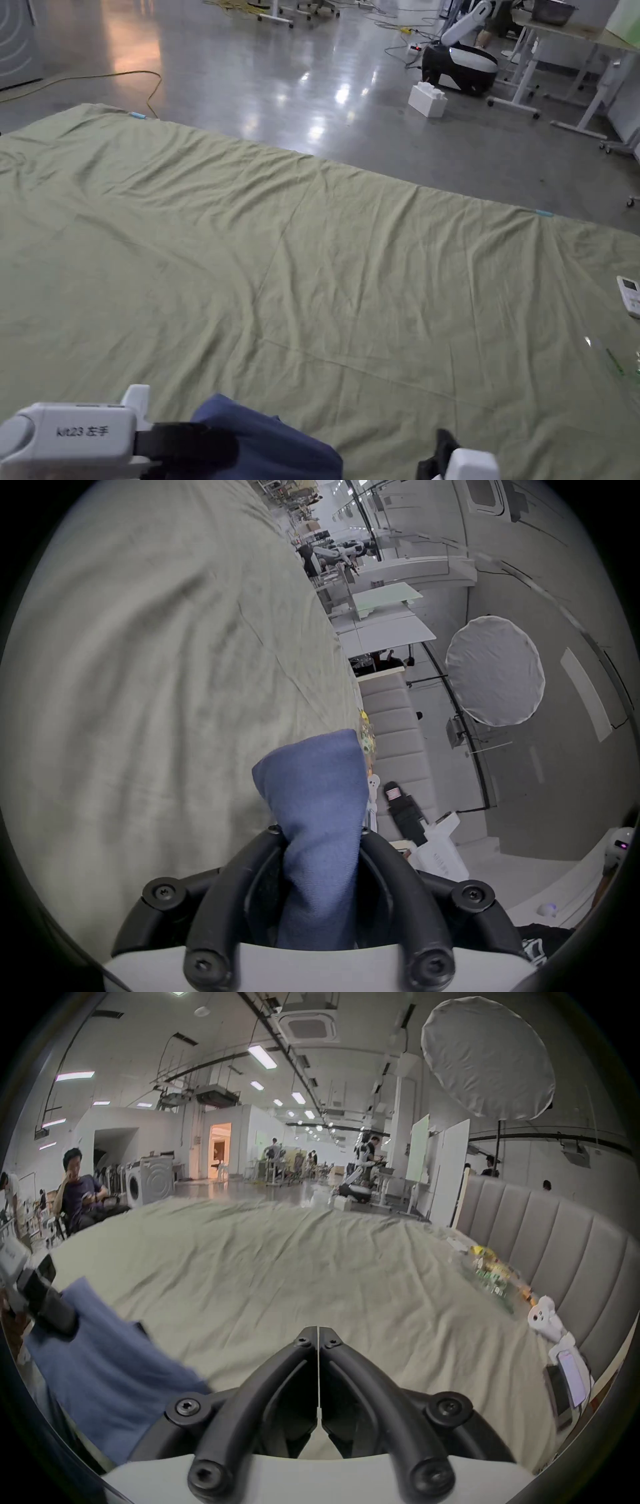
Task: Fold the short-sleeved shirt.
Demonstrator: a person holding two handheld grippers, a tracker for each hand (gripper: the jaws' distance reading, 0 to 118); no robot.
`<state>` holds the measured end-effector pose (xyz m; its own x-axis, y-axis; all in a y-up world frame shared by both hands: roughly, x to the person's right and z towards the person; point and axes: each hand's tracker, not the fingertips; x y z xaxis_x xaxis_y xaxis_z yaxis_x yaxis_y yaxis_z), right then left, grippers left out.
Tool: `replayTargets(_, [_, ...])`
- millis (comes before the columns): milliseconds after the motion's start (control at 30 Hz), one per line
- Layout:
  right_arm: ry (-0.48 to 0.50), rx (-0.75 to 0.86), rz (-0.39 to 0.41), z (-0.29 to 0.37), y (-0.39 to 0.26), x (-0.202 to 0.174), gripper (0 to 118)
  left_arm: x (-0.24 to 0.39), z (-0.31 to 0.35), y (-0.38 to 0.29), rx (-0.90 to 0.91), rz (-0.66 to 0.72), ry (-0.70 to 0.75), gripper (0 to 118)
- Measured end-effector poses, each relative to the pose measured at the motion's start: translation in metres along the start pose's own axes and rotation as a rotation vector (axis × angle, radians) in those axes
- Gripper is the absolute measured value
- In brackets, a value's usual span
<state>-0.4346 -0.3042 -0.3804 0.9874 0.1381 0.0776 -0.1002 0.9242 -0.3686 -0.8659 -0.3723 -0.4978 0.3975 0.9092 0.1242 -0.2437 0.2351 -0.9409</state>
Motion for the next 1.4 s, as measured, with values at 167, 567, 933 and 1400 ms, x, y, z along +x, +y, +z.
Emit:
replayTargets(167, [-0.04,0.111,-0.01,-0.006,0.07,0.035,1,0.013,0.066,0.039,0.041,-0.055,0.091,23])
replayTargets(567, [-0.086,0.215,-0.027,-0.013,0.131,0.059,1,0.007,0.218,0.128,0.113,-0.079,0.423,23])
replayTargets(933, [-0.077,0.122,-0.047,-0.022,0.108,0.051,1,-0.009,0.258,0.157,0.102,-0.099,0.773,29])
replayTargets(1400, [-0.059,0.085,-0.095,-0.018,0.102,0.058,1,0.039,0.225,0.152,0.189,-0.326,1.239,70])
